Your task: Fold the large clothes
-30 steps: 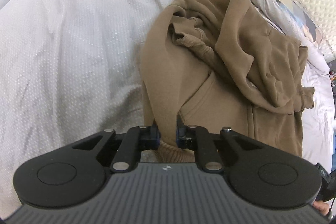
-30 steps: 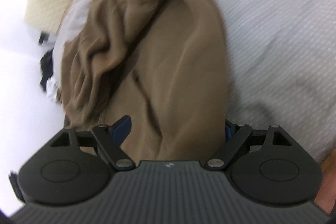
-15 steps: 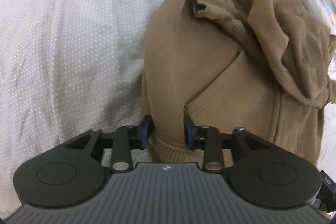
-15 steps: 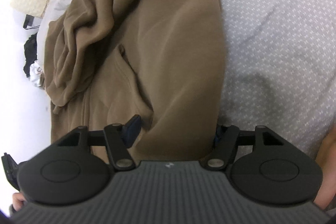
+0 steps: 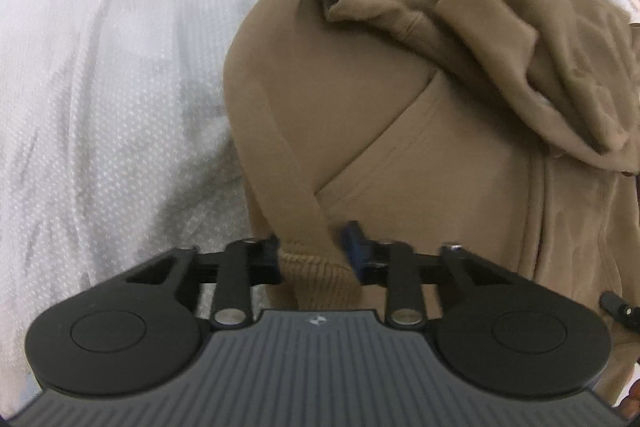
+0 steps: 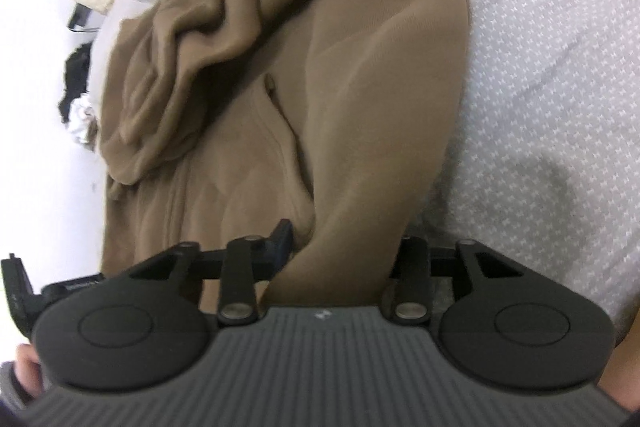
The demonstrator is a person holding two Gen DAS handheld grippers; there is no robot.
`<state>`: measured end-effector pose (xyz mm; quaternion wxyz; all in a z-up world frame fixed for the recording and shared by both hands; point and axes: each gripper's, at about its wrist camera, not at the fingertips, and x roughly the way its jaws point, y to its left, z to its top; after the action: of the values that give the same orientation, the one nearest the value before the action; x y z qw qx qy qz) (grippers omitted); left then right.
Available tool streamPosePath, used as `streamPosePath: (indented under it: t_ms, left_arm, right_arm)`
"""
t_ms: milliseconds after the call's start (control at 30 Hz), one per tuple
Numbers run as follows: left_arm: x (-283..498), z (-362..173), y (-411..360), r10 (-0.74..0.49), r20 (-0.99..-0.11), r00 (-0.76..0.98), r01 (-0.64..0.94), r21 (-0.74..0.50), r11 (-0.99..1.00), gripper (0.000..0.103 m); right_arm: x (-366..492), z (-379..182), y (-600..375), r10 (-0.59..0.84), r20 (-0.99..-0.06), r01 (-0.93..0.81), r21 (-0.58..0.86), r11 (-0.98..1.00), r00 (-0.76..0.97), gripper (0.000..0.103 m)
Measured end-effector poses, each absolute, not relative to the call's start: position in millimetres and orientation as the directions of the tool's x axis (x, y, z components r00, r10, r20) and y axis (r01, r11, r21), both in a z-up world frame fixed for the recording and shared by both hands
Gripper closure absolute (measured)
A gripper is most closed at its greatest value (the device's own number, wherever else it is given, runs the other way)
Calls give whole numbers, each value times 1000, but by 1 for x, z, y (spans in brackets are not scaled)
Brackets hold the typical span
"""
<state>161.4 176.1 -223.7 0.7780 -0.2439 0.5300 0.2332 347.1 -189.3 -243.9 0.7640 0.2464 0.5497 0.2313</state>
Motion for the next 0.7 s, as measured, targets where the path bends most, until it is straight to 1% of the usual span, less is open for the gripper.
streamPosePath:
  t_ms: [33,100,200,267,367,433,567,700]
  left_arm:
    - [158,-219,177,97,-931,352,-627,-157,763,78]
    - [146,-207,186,62,-913,402,-634,-229,738,81]
    - [130,-179,196,49,-872,486,-619,-304,725,85]
    - [123,-157,199,47,-842,538,-610,-350,711,92]
    - [117,-125,199,27,-793,608,-568,-412,712,92]
    - [113,-109,201,12,-773,635,-550,-441,709,93]
    - [100,-92,199,-32,-728,685,-501,-502,704,93]
    - [76,-80,203,-95,-688,720,-461,-575,676,93]
  right_arm:
    - [346,-240,-190,640,-709,-96,645,759,297,72]
    - [345,-231,-196,680,-662,-119,683,721,316,76]
    - [343,-218,-211,717,-595,-126,731,670,363,77]
    - [345,-211,-220,740,-551,-117,767,631,385,78]
    - [347,-196,-231,757,-502,-140,788,600,418,79]
    - [346,-181,-238,770,-454,-157,808,567,448,80]
    - [337,-149,-251,785,-379,-221,817,532,489,81]
    - [323,-122,-262,799,-341,-280,808,518,495,81]
